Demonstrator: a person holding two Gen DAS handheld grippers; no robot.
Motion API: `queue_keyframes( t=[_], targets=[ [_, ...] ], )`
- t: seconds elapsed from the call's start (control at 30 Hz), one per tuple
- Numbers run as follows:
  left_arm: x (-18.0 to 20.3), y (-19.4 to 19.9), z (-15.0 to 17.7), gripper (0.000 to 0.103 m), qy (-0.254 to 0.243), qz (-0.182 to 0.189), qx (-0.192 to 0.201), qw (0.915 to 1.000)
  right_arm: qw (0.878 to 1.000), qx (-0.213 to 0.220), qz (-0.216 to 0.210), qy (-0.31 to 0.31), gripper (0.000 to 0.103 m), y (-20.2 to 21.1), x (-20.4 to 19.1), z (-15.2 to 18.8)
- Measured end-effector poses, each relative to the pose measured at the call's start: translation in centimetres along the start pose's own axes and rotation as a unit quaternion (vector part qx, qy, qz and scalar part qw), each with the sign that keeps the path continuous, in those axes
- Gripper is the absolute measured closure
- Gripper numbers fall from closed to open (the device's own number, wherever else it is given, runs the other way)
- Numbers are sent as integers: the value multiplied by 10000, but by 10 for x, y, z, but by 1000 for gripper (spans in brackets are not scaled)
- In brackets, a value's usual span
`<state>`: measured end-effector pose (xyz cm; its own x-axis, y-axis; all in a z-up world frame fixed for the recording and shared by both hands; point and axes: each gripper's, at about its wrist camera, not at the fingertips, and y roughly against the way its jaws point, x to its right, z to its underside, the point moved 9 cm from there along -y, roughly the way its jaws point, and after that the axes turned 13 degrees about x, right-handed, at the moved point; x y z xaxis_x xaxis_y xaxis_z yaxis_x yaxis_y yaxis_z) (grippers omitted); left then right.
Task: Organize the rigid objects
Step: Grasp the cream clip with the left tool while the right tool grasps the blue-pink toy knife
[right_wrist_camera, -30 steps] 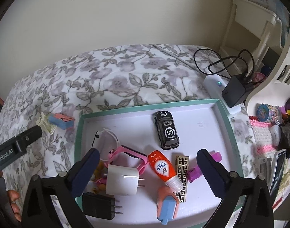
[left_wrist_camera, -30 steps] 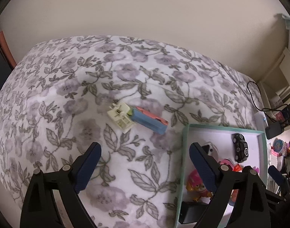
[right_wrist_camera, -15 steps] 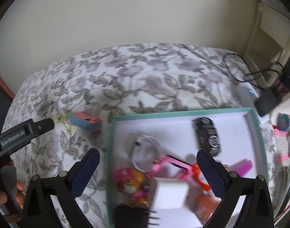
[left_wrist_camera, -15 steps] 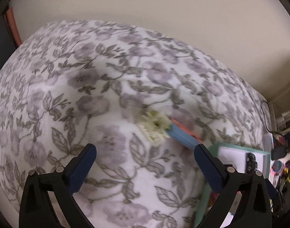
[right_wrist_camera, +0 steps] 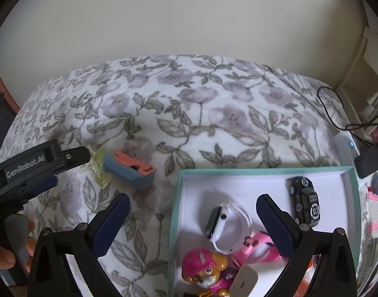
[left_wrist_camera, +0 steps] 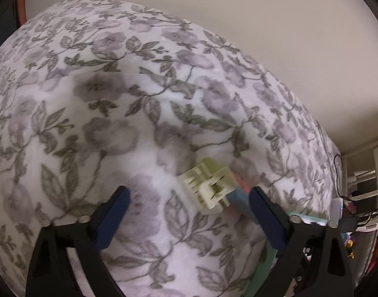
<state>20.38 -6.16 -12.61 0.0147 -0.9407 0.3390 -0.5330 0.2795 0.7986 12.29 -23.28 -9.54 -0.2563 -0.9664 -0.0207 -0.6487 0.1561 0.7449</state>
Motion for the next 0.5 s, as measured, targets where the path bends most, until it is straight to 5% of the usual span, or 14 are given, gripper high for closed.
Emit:
queue_keyframes(
  t=[0.2, 0.27, 0.37, 0.5],
  targets=[
    [16, -15, 2, 30, 7, 254, -154, 9996, 10000, -6, -10, -20, 0, -13, -2, -5],
    [19, -18, 3, 47, 30, 334, -214, 9992, 10000, 7, -23, -26, 0, -17, -4, -7],
    [20, -19, 5, 58, 121, 458, -295, 9984, 10000, 46, -24, -21, 0, -22, -6, -10],
    [21, -17, 4, 64, 180, 608, -331, 9974, 9999, 71, -86, -21, 0, -28, -12, -14]
  ],
)
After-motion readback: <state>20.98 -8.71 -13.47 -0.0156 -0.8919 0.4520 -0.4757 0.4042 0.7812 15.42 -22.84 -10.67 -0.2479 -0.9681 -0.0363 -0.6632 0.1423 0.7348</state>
